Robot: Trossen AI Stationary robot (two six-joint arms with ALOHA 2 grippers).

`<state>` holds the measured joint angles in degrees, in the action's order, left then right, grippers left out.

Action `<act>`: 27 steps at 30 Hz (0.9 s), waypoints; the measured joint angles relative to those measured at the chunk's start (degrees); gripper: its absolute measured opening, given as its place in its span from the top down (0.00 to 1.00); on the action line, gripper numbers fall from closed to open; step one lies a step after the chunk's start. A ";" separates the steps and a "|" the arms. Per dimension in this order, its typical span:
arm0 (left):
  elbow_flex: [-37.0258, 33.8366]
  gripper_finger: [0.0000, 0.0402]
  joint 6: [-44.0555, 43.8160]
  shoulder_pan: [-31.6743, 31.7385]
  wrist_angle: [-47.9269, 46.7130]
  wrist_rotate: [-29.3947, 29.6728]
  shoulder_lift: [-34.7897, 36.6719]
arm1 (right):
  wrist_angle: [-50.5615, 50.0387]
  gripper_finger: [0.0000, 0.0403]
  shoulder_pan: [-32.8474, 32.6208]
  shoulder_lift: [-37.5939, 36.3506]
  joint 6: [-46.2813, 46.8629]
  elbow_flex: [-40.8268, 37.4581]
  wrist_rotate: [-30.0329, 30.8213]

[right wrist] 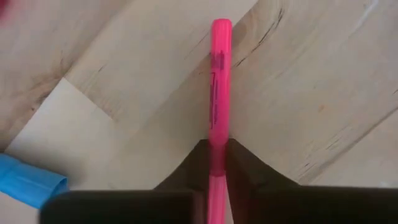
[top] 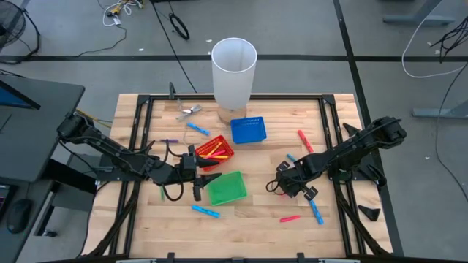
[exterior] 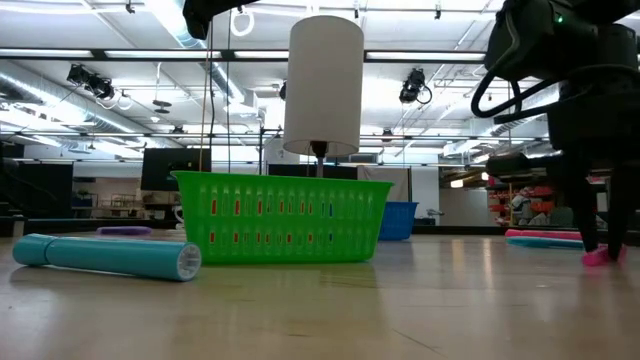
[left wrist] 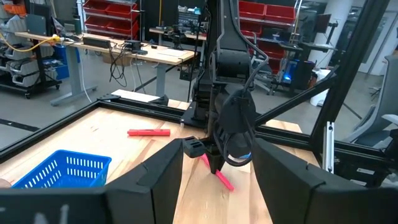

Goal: Pick & Place Markers
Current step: Put the pink marker into the red bin

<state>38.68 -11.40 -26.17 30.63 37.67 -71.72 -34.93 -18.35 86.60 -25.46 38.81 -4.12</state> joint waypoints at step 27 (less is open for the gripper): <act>0.00 0.51 0.09 0.01 0.21 0.66 0.02 | -10.27 0.97 0.00 -4.33 16.36 23.77 0.34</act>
<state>38.68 -11.31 -26.16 30.85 38.33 -71.70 -45.21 -18.35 82.27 -9.10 62.57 -3.78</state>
